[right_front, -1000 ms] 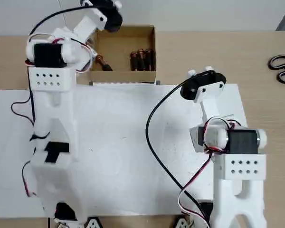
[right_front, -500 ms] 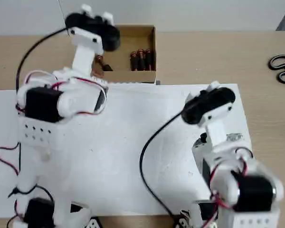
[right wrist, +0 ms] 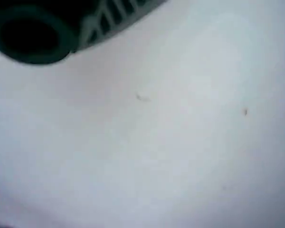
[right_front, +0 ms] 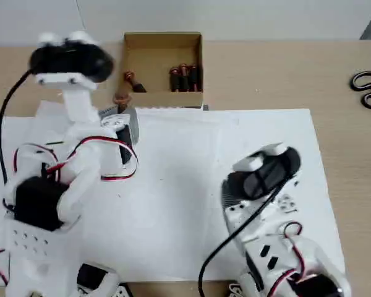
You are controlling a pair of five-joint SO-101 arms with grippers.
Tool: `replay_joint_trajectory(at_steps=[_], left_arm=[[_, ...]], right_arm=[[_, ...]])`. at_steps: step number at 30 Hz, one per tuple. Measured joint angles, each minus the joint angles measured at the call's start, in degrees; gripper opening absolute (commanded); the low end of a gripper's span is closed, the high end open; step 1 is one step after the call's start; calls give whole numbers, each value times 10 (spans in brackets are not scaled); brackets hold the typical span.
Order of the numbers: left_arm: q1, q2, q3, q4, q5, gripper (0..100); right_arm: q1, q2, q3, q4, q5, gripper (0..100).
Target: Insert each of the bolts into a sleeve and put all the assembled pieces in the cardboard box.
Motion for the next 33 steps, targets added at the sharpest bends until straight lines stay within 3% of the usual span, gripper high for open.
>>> replay_joint_trajectory(at_steps=[6, 13, 26, 33], left_arm=[[3, -63, 101, -60, 157, 5], [5, -91, 169, -69, 240, 5], [105, -91, 173, -71, 256, 5], [111, -91, 175, -71, 256, 5]], right_arm=[[-63, -82, 126, -87, -3, 2], [-114, -135, 212, -149, -3, 2], [-154, -143, 255, -206, 46, 2], [-154, -143, 255, -206, 46, 2]])
